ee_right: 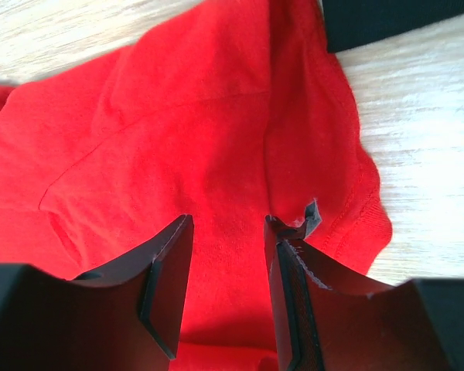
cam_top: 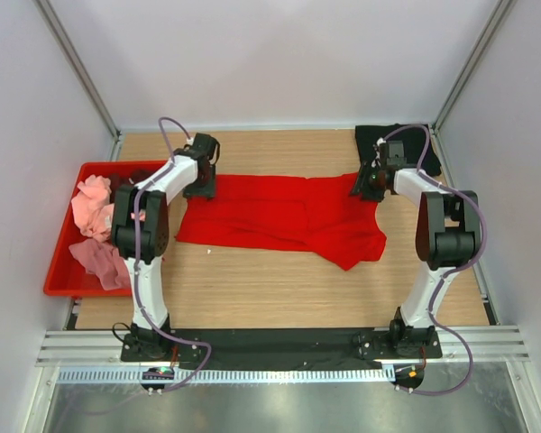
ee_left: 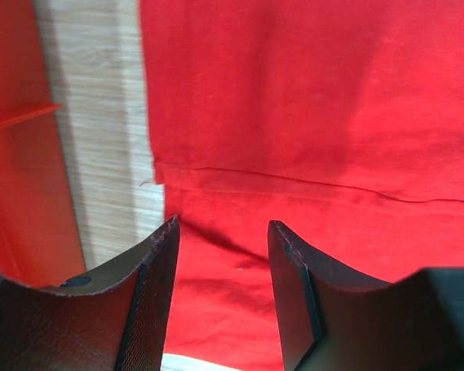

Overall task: Fold and stack the t-shirts
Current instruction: Fold the tshirt

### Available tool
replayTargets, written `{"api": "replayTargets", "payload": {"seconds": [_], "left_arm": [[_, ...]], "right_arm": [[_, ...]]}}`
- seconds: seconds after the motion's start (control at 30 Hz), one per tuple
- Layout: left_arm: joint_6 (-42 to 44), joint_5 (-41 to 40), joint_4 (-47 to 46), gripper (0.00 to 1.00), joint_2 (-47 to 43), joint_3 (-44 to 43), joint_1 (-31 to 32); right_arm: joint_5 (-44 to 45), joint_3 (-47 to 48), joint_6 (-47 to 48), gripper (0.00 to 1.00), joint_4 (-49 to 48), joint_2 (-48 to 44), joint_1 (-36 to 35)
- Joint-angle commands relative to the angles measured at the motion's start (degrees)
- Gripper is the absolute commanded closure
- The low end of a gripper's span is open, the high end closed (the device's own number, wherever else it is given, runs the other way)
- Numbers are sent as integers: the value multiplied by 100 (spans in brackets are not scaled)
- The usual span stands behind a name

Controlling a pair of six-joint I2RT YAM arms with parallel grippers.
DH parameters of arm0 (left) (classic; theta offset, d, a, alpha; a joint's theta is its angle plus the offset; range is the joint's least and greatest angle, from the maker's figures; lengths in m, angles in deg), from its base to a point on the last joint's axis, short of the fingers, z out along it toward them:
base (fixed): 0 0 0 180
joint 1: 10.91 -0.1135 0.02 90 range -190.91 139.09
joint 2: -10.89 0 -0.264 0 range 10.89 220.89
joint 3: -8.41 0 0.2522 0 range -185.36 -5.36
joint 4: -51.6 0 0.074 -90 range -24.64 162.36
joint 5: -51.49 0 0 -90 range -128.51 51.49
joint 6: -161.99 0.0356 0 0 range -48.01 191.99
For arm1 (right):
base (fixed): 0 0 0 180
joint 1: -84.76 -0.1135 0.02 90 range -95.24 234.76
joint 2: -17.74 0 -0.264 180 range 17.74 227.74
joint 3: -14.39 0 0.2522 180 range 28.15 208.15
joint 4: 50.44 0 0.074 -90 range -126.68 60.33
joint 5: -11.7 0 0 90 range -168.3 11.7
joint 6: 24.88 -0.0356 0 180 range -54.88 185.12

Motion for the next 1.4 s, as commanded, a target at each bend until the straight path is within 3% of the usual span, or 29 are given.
{"api": "replayTargets", "payload": {"seconds": [0.0,0.5,0.6,0.63,0.73,0.77,0.87,0.9,1.03,1.37], "left_arm": [[-191,-52,154,49,-51,-232,-138],[-526,151,462,51,380,-618,-481],[-534,168,436,51,441,-654,-473],[-569,160,427,51,468,-680,-473],[-587,107,453,54,582,-794,-473],[-604,98,479,54,626,-820,-473],[-613,45,515,62,696,-900,-473],[-622,11,523,74,705,-908,-473],[-631,-51,664,97,758,-1058,-473],[-693,-306,954,100,767,-1365,-473]], "right_arm": [[112,329,323,51,164,-23,23],[-38,286,332,53,226,224,23],[14,285,314,62,226,224,23],[32,285,305,74,226,206,23],[155,338,305,98,305,154,23],[164,356,305,99,332,119,23],[217,373,270,99,419,-13,23],[226,382,253,99,437,-40,23],[234,382,182,99,525,-172,23],[366,250,129,99,701,-611,23]]}}
